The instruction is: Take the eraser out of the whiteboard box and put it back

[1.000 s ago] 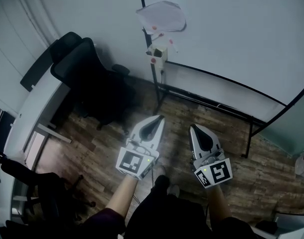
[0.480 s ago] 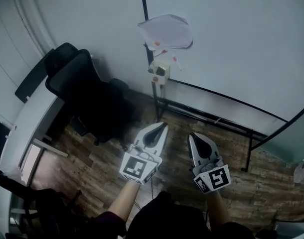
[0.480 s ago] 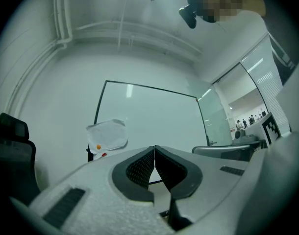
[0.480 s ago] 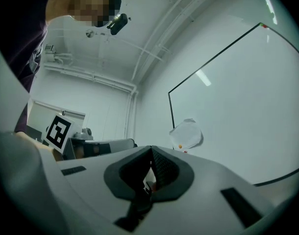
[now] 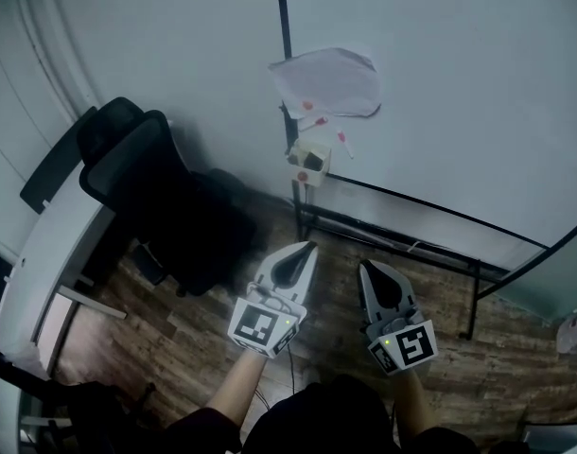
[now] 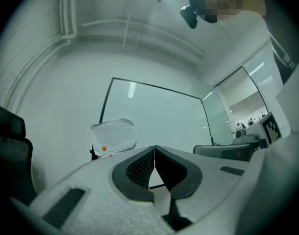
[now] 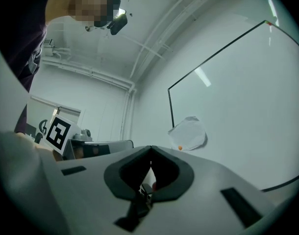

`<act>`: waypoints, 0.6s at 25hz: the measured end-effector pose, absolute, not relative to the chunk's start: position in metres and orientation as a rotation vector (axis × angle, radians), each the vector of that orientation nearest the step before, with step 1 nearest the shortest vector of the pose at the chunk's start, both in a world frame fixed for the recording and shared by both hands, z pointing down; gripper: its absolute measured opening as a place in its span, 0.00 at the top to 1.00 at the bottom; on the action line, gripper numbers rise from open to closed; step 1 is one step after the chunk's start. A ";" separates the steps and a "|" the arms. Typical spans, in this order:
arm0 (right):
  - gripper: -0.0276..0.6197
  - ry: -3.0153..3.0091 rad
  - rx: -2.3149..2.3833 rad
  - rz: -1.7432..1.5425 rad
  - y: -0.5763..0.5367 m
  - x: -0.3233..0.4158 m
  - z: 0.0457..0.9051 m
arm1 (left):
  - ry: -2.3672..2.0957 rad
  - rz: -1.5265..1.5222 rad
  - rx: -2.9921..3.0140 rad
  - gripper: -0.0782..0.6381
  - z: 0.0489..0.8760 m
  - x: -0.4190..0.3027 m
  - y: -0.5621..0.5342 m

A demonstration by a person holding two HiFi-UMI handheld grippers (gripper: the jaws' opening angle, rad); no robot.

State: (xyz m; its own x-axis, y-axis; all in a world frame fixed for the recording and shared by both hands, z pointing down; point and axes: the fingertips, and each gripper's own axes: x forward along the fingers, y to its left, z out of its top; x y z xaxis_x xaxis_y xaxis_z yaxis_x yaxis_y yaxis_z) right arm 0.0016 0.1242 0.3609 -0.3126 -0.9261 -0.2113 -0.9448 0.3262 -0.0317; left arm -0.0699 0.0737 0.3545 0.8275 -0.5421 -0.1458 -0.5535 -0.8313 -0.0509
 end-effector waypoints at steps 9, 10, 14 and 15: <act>0.95 2.403 -1.719 0.113 0.088 0.018 0.375 | 0.889 0.168 -2.931 0.88 0.369 -0.055 0.041; 0.95 2.406 -1.715 0.107 0.083 0.022 0.378 | 0.895 0.164 -2.928 0.88 0.370 -0.052 0.036; 0.95 2.429 -1.684 0.094 0.057 0.037 0.381 | 0.927 0.153 -2.914 0.88 0.369 -0.036 0.014; 0.95 2.432 -1.670 0.090 0.050 0.041 0.381 | 0.935 0.153 -2.909 0.88 0.368 -0.032 0.008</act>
